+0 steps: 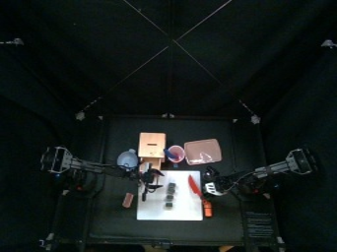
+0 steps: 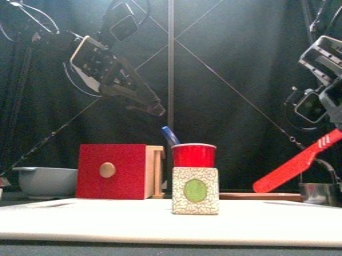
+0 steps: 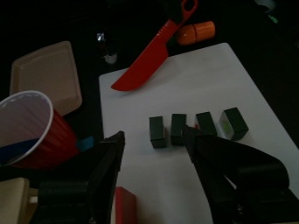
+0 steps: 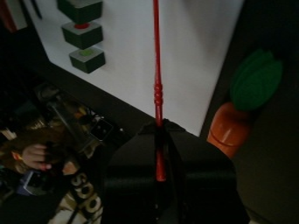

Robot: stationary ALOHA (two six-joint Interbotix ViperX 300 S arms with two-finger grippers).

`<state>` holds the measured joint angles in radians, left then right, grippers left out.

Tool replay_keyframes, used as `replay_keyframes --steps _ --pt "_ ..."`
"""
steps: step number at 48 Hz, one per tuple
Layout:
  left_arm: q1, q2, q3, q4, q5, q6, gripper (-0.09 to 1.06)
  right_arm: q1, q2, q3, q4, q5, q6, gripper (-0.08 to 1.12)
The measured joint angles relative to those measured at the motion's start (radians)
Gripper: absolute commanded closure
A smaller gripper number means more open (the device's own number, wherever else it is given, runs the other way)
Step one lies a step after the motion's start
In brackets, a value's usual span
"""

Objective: Place sushi on board then cut the sushi with the knife then place the pieces on the plate
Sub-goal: Place the 4 sushi pieces on the plate

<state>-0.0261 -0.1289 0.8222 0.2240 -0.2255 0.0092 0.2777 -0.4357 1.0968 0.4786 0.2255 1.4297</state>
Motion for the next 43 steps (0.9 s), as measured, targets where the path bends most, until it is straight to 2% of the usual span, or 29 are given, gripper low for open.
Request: replay_keyframes --steps 8,18,38,43 --pt "0.005 0.0 0.009 0.021 -0.034 0.0 0.08 0.035 0.044 -0.032 -0.077 0.0 0.164 0.59" --pt "0.009 0.0 0.025 0.031 -0.058 0.0 0.08 0.038 0.052 -0.046 -0.138 0.008 0.19 0.44" --pt "0.011 -0.006 0.023 0.031 -0.058 0.0 0.08 0.044 0.048 -0.048 -0.236 0.061 0.179 0.41" --pt "0.017 -0.006 0.025 0.032 -0.06 0.0 0.08 0.038 0.023 -0.072 -0.33 0.064 0.169 0.41"
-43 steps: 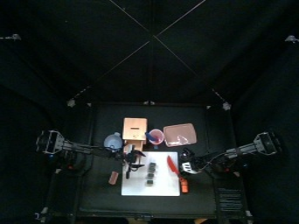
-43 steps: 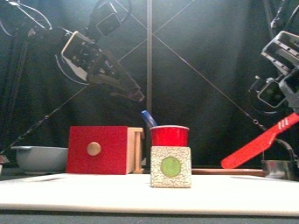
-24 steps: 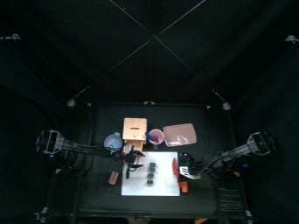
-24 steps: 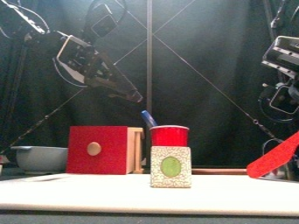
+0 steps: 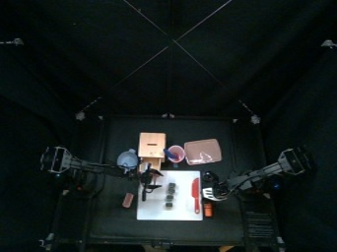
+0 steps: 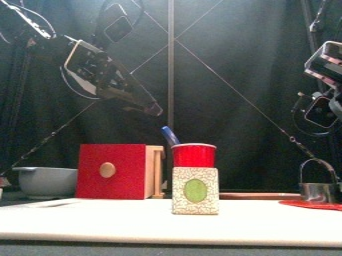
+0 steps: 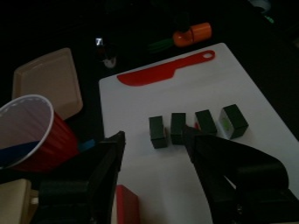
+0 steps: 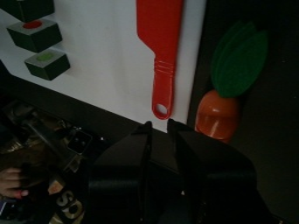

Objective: Place sushi on board then cut the sushi with the knife then place the pieces on the plate
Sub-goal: Place the 4 sushi pieces on the plate

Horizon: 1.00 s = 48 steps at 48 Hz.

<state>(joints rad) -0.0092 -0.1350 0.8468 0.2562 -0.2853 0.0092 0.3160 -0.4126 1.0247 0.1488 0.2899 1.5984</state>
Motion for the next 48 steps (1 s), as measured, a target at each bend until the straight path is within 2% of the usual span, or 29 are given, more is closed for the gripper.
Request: replay_keyframes --steps 6,14,20,26,30,33,36,40,48 --pt "0.014 0.002 -0.005 -0.002 -0.017 0.002 0.08 -0.069 -0.005 -0.06 -0.38 -0.009 -0.069 0.41" --pt "0.029 -0.014 -0.044 0.0 -0.061 0.0 0.08 -0.175 0.064 -0.143 -0.943 -0.061 -0.172 0.41" --pt "0.057 -0.044 -0.052 -0.002 -0.078 -0.003 0.08 -0.212 0.161 -0.175 -1.169 -0.112 -0.179 0.39" --pt "0.104 -0.081 -0.025 -0.025 -0.149 -0.006 0.08 -0.232 0.272 -0.202 -1.313 -0.209 -0.181 0.29" --pt "0.127 -0.106 0.008 -0.052 -0.218 -0.008 0.08 -0.241 0.333 -0.229 -1.364 -0.258 -0.183 0.2" --pt "0.14 -0.126 0.037 -0.095 -0.27 -0.005 0.08 -0.25 0.367 -0.247 -1.379 -0.27 -0.183 0.17" --pt "0.144 -0.14 0.06 -0.13 -0.301 -0.005 0.08 -0.265 0.385 -0.258 -1.385 -0.272 -0.181 0.17" --pt "0.146 -0.147 0.087 -0.158 -0.318 -0.005 0.08 -0.284 0.394 -0.264 -1.39 -0.273 -0.183 0.17" --pt "0.146 -0.149 0.112 -0.163 -0.324 -0.003 0.08 -0.311 0.428 -0.272 -1.387 -0.284 -0.183 0.17"
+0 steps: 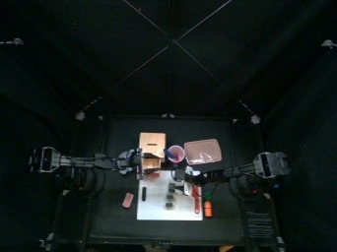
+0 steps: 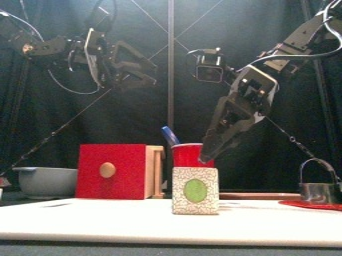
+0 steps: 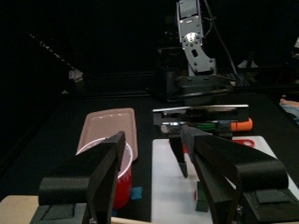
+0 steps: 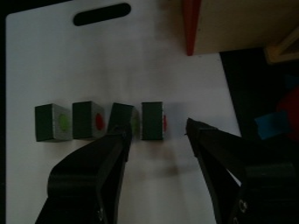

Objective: Place sushi on board then cut the sushi with the knife then place the pieces on the plate
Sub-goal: Place the 4 sushi pieces on the plate

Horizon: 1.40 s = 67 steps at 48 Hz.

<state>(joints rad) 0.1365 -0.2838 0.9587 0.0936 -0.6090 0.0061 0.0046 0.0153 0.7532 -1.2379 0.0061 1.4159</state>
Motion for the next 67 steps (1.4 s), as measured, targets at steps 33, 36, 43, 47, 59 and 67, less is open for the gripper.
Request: replay_keyframes --steps 33,36,43,47,59,67 --pt "0.0 -0.008 0.031 -0.003 0.0 -0.002 0.08 0.005 0.092 -0.035 0.086 -0.018 0.002 0.42" --pt "0.0 -0.008 0.034 -0.006 0.0 -0.002 0.08 0.003 0.083 -0.032 0.101 -0.012 0.002 0.42" --pt "0.0 -0.008 0.034 -0.014 0.0 -0.002 0.08 0.002 -0.041 0.046 0.158 0.052 0.0 0.42" --pt "0.0 -0.008 0.035 -0.014 0.0 -0.002 0.08 -0.012 -0.14 0.109 0.193 0.14 0.002 0.42" --pt "0.003 -0.008 0.035 -0.015 0.0 0.0 0.08 -0.198 -0.333 0.23 0.187 0.365 0.0 0.42" --pt "0.006 -0.006 0.035 -0.015 0.0 0.0 0.08 -0.367 -0.225 0.204 0.175 0.35 0.0 0.42"
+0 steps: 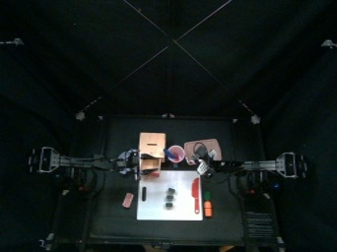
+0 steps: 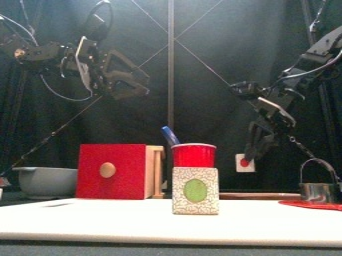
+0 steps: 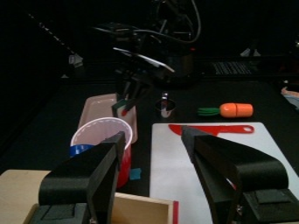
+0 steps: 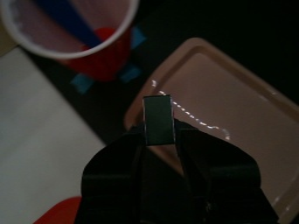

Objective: Place sushi on board then cut the sushi with the knife then place the pieces on the plate
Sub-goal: Place the 4 sushi pieces on the plate

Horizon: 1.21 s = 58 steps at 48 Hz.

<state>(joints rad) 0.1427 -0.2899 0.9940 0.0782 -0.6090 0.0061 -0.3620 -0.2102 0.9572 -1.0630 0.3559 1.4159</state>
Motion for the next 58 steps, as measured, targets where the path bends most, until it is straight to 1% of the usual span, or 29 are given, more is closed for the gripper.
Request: replay_keyframes --steps 6,12,19,25,29,34,39,41,45,53,58 --pt "0.0 0.0 0.0 0.0 0.0 0.0 0.08 -0.046 0.095 -0.06 0.015 -0.031 0.0 0.4" --pt "0.0 0.002 0.002 0.0 0.0 0.0 0.08 -0.048 0.153 -0.095 0.018 -0.044 0.0 0.32" --pt "0.0 0.002 0.002 0.0 0.0 0.0 0.08 -0.044 0.16 -0.098 0.005 -0.046 0.0 0.15" --pt "0.0 0.002 0.0 0.0 0.0 -0.002 0.08 -0.015 0.109 -0.078 0.005 -0.035 0.0 0.1" --pt "0.0 0.002 0.002 0.0 0.0 -0.002 0.08 0.046 0.029 -0.049 0.017 -0.028 0.0 0.1" --pt "0.0 0.002 0.002 0.0 0.0 -0.002 0.08 0.186 -0.066 -0.017 0.041 -0.035 0.0 0.1" --pt "0.002 0.002 0.002 0.0 0.0 0.0 0.08 0.342 -0.094 -0.014 0.028 -0.083 0.0 0.1" --pt "0.002 0.002 0.0 0.0 0.0 0.0 0.08 0.397 -0.075 -0.021 0.017 -0.115 0.0 0.1" --pt "0.006 0.003 -0.002 0.0 0.0 0.0 0.08 0.449 -0.008 -0.064 0.009 -0.173 0.0 0.1" --pt "0.006 0.005 -0.003 0.0 0.0 -0.002 0.08 0.477 0.158 -0.193 0.0 -0.241 0.0 0.1" --pt "0.006 0.005 -0.003 0.0 0.0 0.0 0.08 0.482 0.227 -0.239 0.0 -0.252 0.0 0.1"
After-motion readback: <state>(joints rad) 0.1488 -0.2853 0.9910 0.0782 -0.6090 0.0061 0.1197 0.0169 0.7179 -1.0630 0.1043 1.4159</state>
